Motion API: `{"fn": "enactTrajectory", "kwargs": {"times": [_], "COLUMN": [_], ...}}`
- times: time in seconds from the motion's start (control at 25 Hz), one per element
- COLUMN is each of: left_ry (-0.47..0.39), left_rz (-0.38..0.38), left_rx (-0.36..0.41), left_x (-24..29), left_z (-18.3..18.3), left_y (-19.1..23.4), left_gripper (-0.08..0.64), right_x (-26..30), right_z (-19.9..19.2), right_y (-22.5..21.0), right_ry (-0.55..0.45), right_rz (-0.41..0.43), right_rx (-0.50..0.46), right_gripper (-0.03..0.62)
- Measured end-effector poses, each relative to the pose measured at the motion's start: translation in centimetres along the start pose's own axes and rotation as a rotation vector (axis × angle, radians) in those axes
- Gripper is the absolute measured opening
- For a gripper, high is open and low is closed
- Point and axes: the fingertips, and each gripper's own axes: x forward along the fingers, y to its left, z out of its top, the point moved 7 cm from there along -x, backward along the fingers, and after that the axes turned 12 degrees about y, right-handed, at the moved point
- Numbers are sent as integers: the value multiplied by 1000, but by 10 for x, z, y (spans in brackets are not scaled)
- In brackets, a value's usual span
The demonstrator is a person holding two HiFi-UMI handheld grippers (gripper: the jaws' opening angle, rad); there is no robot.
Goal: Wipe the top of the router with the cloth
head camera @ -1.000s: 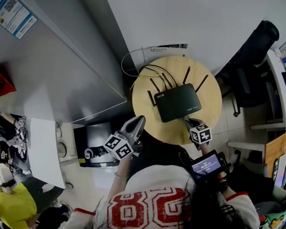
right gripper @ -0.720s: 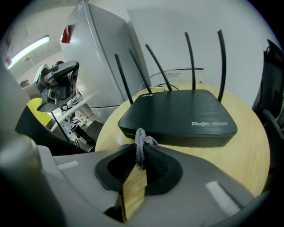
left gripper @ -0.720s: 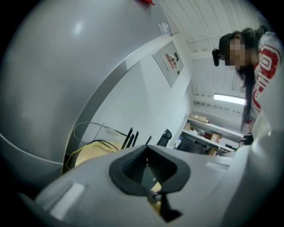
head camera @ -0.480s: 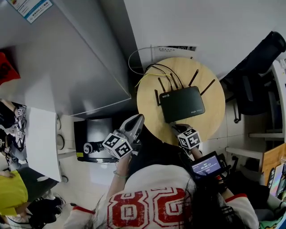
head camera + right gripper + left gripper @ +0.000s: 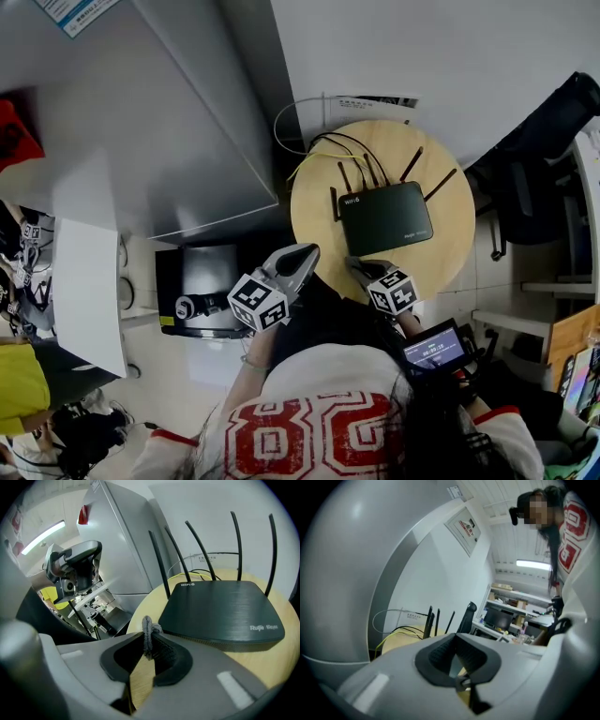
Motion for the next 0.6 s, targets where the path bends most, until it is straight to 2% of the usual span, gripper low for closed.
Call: {"fn": "enactTrajectory", "kwargs": {"times": [0.24,0.48,0.6], "left_ry": [135,166,181], "left_rz": [2,-2,-10], "left_rx": [209,321,338], "left_x": [14,22,22], "left_z": [-1,-6,-8], "left_y": [-13,-17,-18], "left_gripper": [-5,-5,-5], "right_x": [-7,-3,3], "right_z": [33,65,81], "right_y": [0,-17,-23], "right_ry": [-55,-67,-62], "right_rz": [6,-37,-46], "right_rx": [-36,-36,-59], "right_gripper": [43,43,43]}}
